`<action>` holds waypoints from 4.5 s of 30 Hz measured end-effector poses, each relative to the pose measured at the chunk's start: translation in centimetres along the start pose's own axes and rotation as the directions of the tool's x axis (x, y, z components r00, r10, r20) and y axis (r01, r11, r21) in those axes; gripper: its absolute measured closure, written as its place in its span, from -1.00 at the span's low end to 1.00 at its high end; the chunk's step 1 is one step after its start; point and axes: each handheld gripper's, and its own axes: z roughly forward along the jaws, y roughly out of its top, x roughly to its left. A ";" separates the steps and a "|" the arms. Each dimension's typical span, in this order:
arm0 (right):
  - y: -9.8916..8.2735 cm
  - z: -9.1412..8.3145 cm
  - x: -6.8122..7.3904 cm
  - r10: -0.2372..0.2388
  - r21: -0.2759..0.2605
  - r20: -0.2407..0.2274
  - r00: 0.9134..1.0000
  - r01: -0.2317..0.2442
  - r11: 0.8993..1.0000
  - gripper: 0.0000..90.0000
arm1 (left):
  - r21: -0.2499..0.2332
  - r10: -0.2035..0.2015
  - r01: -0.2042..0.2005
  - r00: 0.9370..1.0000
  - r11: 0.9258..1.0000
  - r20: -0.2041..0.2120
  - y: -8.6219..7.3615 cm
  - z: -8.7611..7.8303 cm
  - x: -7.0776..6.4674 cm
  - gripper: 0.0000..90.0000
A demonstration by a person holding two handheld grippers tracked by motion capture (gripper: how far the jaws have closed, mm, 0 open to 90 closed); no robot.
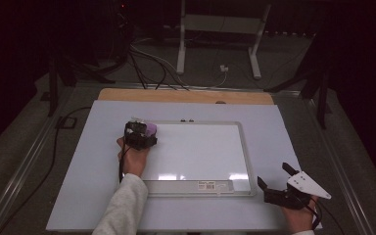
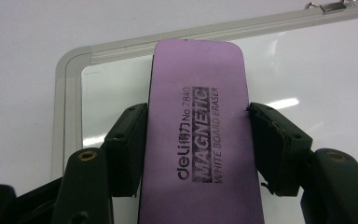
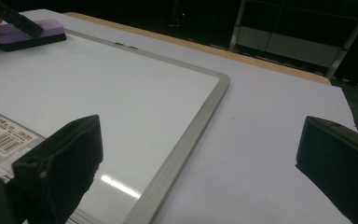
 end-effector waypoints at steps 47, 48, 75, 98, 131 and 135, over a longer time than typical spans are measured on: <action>0.0 0.0 0.0 -0.003 0.003 -0.002 1.000 0.003 1.000 -0.98 | -0.031 0.109 -0.107 0.992 0.994 0.060 -0.3 -1.6 1.1 -0.05; 0.0 0.0 0.0 -0.002 0.004 -0.002 1.000 0.002 1.000 -0.98 | -0.030 0.101 -0.099 0.993 0.995 0.064 -0.3 -1.5 1.2 -0.06; 0.0 0.0 -0.1 0.001 0.001 0.001 1.000 -0.001 1.000 -0.98 | -0.056 -0.074 0.071 0.996 0.996 -0.050 -0.8 -2.0 2.7 0.44; 0.0 -0.1 -0.1 0.001 0.002 0.002 1.000 -0.001 1.000 -0.98 | -0.078 -0.151 0.147 0.987 0.986 -0.053 -0.5 -1.4 4.2 0.40; 0.1 0.0 0.2 0.000 0.003 -0.005 1.000 0.000 1.000 -0.98 | -0.475 0.122 -0.023 0.976 0.880 0.179 -5.4 -12.2 7.4 -0.99; 0.1 0.0 0.2 0.013 -0.002 -0.010 1.000 -0.013 1.000 -0.98 | -0.486 0.129 -0.028 0.976 0.873 0.176 -7.0 -13.0 7.6 -0.99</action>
